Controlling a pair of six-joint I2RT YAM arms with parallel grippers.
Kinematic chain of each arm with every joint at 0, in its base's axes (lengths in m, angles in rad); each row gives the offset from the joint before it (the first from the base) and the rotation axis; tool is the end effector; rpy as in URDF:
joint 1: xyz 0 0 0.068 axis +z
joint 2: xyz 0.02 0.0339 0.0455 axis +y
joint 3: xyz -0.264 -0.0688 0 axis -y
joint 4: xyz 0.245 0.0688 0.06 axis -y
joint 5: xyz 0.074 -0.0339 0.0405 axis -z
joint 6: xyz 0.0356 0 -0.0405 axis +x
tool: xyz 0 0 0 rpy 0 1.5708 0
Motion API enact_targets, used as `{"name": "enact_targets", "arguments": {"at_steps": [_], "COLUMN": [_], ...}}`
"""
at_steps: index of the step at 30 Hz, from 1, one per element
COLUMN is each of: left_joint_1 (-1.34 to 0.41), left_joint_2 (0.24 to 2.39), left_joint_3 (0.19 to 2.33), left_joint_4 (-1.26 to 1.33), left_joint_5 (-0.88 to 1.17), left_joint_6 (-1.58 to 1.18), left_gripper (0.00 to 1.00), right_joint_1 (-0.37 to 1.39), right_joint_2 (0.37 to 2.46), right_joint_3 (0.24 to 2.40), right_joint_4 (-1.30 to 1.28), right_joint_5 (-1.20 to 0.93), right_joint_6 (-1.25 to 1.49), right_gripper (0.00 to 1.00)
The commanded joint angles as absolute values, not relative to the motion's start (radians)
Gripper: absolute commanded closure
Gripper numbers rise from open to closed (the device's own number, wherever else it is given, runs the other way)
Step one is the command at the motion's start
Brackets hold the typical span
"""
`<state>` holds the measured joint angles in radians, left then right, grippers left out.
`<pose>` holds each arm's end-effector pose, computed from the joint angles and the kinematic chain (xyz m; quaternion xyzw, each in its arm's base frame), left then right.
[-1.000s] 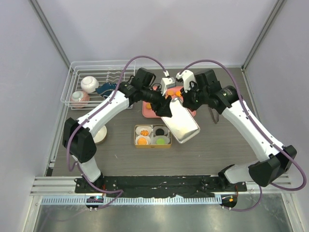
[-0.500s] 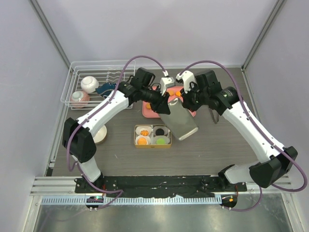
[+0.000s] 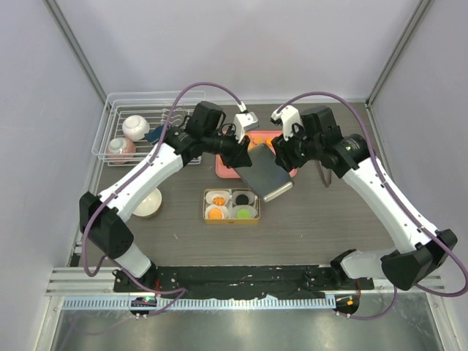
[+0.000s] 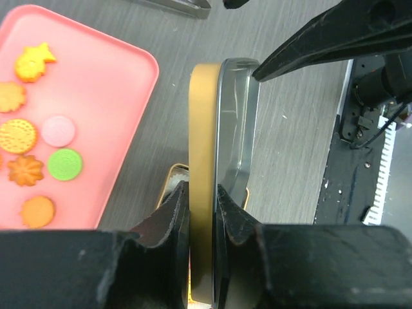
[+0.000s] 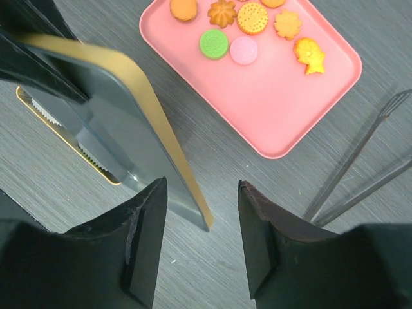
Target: Pack the cookies
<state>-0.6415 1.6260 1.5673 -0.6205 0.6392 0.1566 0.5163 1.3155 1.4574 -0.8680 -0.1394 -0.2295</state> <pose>0.2777 -0.2339 0.3582 0.4576 0.7366 -0.3735 0.3293 0.2316 0.1371 0.3904 -0.3581 0.8370 0.1213 0.3956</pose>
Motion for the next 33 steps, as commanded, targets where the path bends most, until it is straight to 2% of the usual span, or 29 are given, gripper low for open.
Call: {"name": "enact_targets", "arguments": {"at_steps": [1, 5, 9, 12, 17, 20, 23, 29, 33], "left_joint_1": [-0.644, -0.644, -0.655, -0.67, -0.742, -0.791, -0.798, -0.807, -0.824], "left_joint_2": [1.522, 1.441, 1.372, 1.345, 1.249, 1.261, 1.302, 1.304, 1.345], "left_joint_3": [1.545, 1.513, 1.52, 1.519, 1.402, 1.436, 1.509, 1.558, 1.649], "left_joint_4": [-0.522, -0.448, -0.436, -0.425, -0.305, -0.368, -0.483, -0.517, -0.537], "left_joint_5": [0.556, 0.424, 0.286, 0.22, 0.169, 0.082, 0.02, -0.078, -0.126], "left_joint_6": [0.14, 0.149, 0.19, 0.221, 0.3, 0.348, 0.362, 0.53, 0.616], "left_gripper": [0.84, 0.81, 0.81, 0.82, 0.78, 0.78, 0.78, 0.83, 0.8], "right_joint_1": [0.505, 0.413, 0.217, 0.166, 0.048, -0.03, -0.084, -0.101, -0.104], "right_joint_2": [1.238, 1.235, 1.269, 1.302, 1.368, 1.425, 1.469, 1.497, 1.497], "right_joint_3": [1.463, 1.505, 1.552, 1.577, 1.595, 1.601, 1.603, 1.62, 1.621], "right_joint_4": [-0.844, -0.848, -0.867, -0.876, -0.888, -0.903, -0.907, -0.908, -0.913], "right_joint_5": [-0.109, -0.182, -0.369, -0.481, -0.777, -0.967, -1.051, -1.098, -1.126], "right_joint_6": [-0.213, -0.18, -0.131, -0.109, -0.051, -0.043, -0.035, -0.041, -0.034], "right_gripper": [0.47, 0.45, 0.44, 0.44, 0.43, 0.43, 0.41, 0.39, 0.39]}}
